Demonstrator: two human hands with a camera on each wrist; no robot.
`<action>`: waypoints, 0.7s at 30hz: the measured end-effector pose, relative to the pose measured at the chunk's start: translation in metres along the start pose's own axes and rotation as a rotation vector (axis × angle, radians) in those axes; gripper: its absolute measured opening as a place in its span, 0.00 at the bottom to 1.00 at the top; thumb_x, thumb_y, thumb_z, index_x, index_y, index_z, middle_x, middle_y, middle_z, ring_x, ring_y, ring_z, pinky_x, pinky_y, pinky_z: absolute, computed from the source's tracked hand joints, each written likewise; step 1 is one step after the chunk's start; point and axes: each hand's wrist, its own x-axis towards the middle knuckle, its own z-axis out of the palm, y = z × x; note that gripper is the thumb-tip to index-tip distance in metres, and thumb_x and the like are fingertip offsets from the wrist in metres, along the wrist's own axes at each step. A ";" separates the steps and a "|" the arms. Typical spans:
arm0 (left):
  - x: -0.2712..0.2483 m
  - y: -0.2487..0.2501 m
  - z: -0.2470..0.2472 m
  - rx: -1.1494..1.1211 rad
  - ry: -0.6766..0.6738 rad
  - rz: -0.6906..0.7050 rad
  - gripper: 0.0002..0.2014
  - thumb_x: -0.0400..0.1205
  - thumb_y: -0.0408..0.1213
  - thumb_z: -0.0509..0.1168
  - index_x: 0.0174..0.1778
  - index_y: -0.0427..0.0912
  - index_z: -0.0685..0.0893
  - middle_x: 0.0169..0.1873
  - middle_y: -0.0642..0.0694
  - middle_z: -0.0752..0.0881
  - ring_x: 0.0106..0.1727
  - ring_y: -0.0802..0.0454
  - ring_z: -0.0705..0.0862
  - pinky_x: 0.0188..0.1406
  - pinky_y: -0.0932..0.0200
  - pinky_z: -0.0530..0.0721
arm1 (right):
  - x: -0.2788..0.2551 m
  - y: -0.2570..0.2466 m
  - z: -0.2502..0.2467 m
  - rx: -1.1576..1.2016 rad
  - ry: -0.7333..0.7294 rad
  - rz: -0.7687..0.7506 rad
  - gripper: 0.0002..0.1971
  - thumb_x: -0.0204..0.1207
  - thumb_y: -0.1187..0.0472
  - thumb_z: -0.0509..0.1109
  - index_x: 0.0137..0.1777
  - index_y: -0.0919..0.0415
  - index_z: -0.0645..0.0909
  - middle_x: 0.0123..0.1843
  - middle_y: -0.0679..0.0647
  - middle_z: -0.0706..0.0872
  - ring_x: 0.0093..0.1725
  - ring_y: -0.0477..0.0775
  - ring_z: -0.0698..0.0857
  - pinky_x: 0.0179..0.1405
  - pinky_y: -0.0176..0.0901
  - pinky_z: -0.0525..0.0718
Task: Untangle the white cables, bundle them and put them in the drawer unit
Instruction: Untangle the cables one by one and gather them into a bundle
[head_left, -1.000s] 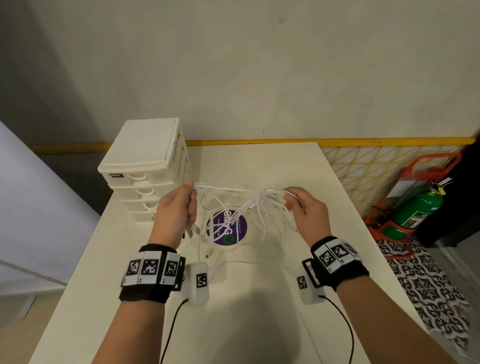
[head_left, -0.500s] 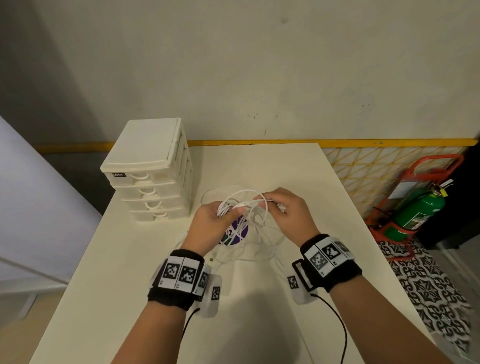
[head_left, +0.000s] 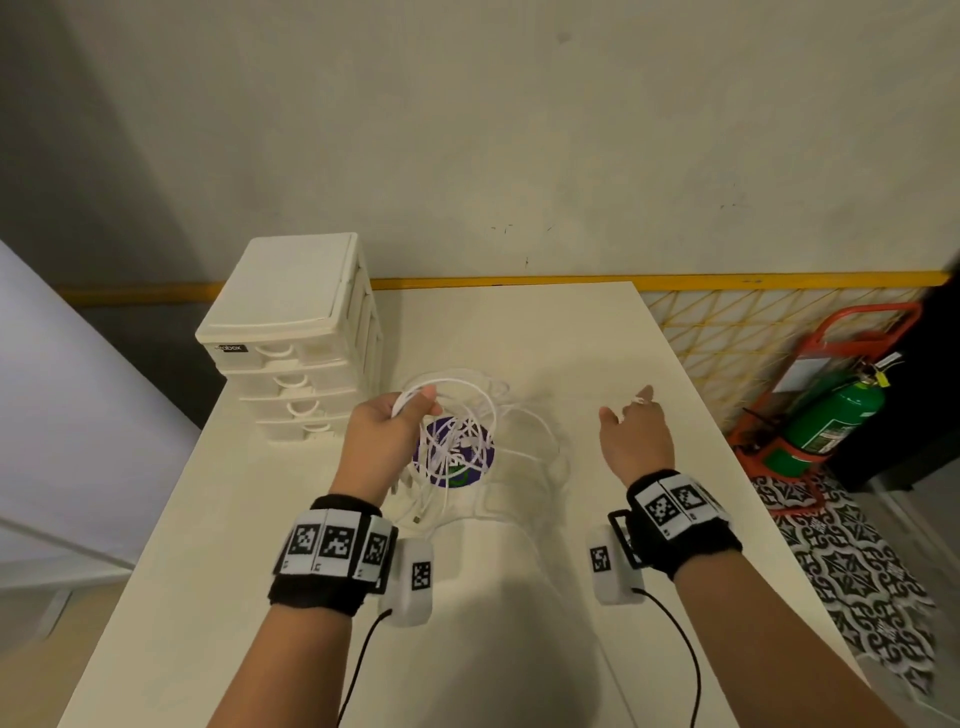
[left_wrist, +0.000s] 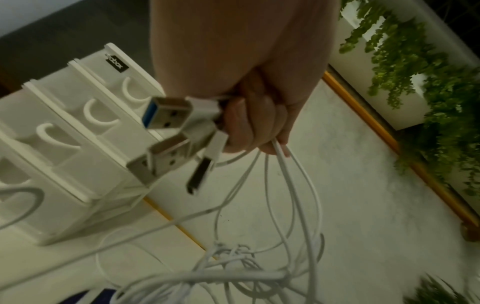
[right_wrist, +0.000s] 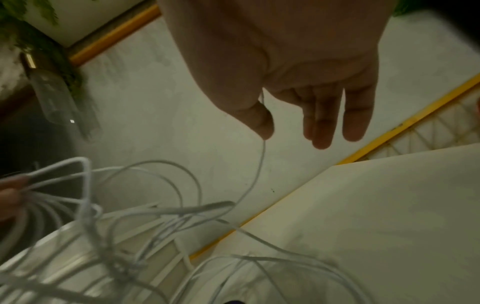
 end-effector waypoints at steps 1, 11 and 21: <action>-0.001 0.001 0.003 -0.001 -0.009 0.000 0.14 0.82 0.41 0.65 0.32 0.39 0.84 0.07 0.55 0.68 0.11 0.61 0.62 0.12 0.70 0.61 | -0.003 -0.005 -0.001 -0.028 -0.013 -0.010 0.34 0.82 0.58 0.57 0.81 0.70 0.44 0.77 0.66 0.65 0.73 0.65 0.70 0.69 0.50 0.70; -0.005 -0.003 0.006 -0.012 -0.053 -0.027 0.13 0.82 0.41 0.65 0.34 0.37 0.84 0.08 0.55 0.70 0.10 0.62 0.64 0.12 0.71 0.62 | -0.020 -0.026 -0.003 0.168 0.224 -0.374 0.33 0.66 0.76 0.62 0.74 0.58 0.67 0.69 0.61 0.70 0.64 0.60 0.74 0.61 0.48 0.75; 0.010 -0.022 0.001 0.074 0.125 -0.066 0.24 0.79 0.58 0.64 0.34 0.40 0.69 0.22 0.47 0.69 0.24 0.50 0.66 0.28 0.55 0.66 | -0.013 -0.011 0.003 0.485 0.014 -0.118 0.31 0.58 0.41 0.78 0.61 0.45 0.75 0.53 0.53 0.78 0.48 0.58 0.85 0.53 0.53 0.84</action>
